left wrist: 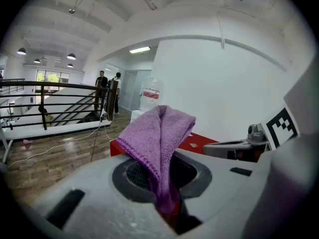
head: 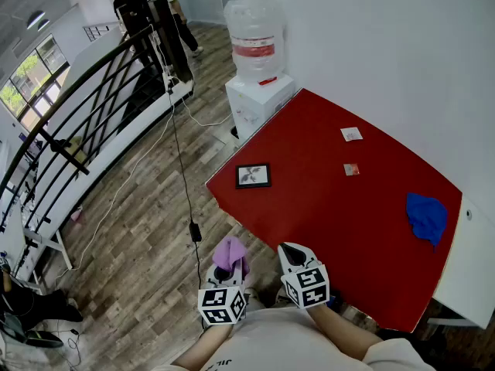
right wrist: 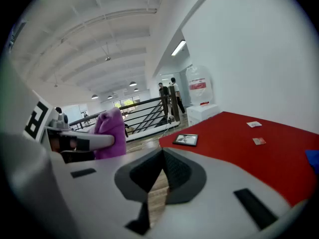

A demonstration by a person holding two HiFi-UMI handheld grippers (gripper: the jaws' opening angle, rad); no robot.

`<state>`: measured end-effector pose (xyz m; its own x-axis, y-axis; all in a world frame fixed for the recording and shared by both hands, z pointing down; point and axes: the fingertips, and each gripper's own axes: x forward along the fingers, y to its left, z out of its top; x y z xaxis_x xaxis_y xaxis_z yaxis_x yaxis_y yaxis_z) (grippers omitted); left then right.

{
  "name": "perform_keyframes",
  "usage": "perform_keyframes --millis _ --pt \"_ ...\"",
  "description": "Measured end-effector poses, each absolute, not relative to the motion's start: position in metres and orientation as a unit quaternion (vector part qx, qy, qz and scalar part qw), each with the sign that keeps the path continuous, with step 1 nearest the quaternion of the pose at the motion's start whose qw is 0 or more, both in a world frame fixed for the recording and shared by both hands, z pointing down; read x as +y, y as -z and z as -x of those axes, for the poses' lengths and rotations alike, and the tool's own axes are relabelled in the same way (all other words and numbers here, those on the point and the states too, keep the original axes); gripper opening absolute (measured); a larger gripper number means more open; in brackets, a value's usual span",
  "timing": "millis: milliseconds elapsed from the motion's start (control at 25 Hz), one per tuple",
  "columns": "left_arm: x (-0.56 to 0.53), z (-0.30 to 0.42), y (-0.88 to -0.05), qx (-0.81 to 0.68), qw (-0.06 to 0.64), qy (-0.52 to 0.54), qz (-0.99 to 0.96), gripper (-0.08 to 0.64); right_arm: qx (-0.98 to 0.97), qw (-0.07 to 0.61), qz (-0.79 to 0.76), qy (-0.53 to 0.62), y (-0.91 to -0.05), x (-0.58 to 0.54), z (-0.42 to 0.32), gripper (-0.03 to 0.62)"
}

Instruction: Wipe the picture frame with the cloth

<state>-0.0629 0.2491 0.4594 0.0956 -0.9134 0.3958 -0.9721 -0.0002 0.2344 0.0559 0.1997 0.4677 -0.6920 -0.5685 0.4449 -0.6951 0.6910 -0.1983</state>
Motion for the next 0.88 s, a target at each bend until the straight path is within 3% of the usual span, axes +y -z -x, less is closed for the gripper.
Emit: perform_keyframes --millis 480,880 --pt "0.185 0.087 -0.474 -0.656 0.237 -0.068 -0.714 0.063 -0.889 0.181 -0.373 -0.192 -0.482 0.143 -0.039 0.005" --pt "0.076 0.150 -0.469 -0.613 0.220 -0.083 -0.754 0.063 -0.870 0.173 -0.421 -0.189 -0.478 0.048 0.022 0.005"
